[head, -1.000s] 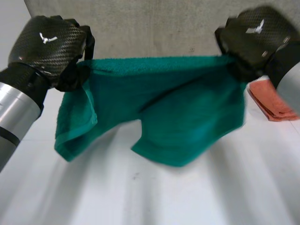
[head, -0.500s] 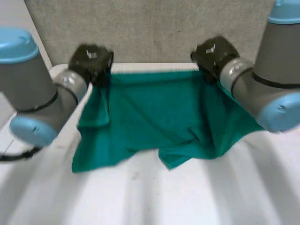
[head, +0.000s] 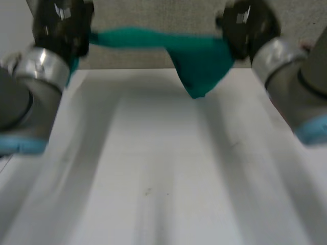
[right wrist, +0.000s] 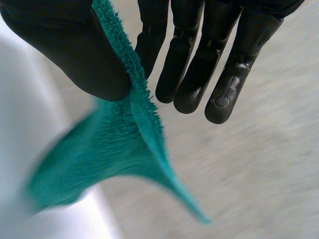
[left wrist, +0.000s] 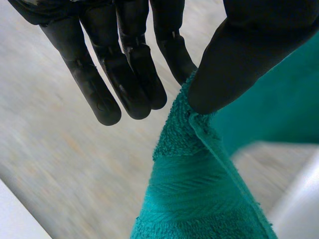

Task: Fold the laundry.

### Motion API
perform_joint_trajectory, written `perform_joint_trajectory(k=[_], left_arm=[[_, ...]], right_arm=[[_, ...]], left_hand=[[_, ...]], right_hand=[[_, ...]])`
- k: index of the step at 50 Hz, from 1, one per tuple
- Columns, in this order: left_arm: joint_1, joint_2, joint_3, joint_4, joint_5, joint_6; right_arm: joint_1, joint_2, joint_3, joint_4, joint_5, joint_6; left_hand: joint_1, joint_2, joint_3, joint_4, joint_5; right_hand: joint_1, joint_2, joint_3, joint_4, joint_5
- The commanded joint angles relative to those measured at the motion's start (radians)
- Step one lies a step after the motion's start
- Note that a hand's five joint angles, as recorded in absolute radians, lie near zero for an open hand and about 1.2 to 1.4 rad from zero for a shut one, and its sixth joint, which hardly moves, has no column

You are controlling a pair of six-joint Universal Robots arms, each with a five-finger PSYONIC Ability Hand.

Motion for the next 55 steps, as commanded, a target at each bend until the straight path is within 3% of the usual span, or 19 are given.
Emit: perform_joint_trajectory(k=[1,9,14,17,21,26,44,49,55], left_arm=[[0.017,0.049,-0.327,-0.006,0.009,0.007],[0.024,-0.058,-0.478,-0.012,0.01,0.015],[0.027,-0.134,-0.476,-0.055,0.009,0.055],[0.035,-0.135,-0.478,-0.07,0.01,0.063],[0.05,-0.123,-0.49,-0.076,0.009,0.059],[0.064,-0.076,-0.519,-0.078,0.005,0.049],[0.079,-0.051,-0.598,-0.062,0.024,0.007],[0.072,-0.124,-0.539,-0.059,0.085,-0.054],[0.067,-0.215,-0.464,-0.055,0.09,-0.062]], right_arm=[[-0.001,-0.047,0.339,0.175,-0.02,-0.028],[0.044,-0.021,0.571,0.022,-0.032,0.007],[0.059,0.026,0.593,-0.046,-0.032,0.087],[0.057,0.026,0.591,-0.049,-0.035,0.133],[0.051,0.026,0.591,-0.054,-0.035,0.168],[0.047,0.026,0.597,-0.057,-0.035,0.195],[0.048,0.026,0.605,-0.058,-0.032,0.219],[0.048,0.026,0.607,-0.058,-0.032,0.221],[0.05,0.026,0.613,-0.058,-0.032,0.221]], left_hand=[[0.273,0.201,0.204,0.198,0.238],[0.215,0.142,0.146,0.14,0.18],[-0.137,-0.21,-0.206,-0.212,-0.172],[-0.179,-0.251,-0.248,-0.254,-0.214],[-0.506,-0.579,-0.576,-0.581,-0.542],[-0.701,-0.774,-0.77,-0.776,-0.736],[-0.71,-0.783,-0.78,-0.785,-0.745],[-0.657,-0.73,-0.727,-0.732,-0.693],[-0.613,-0.686,-0.683,-0.688,-0.649]], right_hand=[[0.41,0.221,0.218,0.209,0.233],[0.41,0.221,0.218,0.209,0.233],[0.41,0.221,0.218,0.209,0.233],[0.41,0.221,0.218,0.209,0.233],[0.41,0.221,0.218,0.209,0.233],[0.41,0.221,0.218,0.209,0.233],[0.41,0.221,0.218,0.209,0.233],[0.41,0.221,0.218,0.209,0.233],[0.41,0.221,0.218,0.209,0.233]])
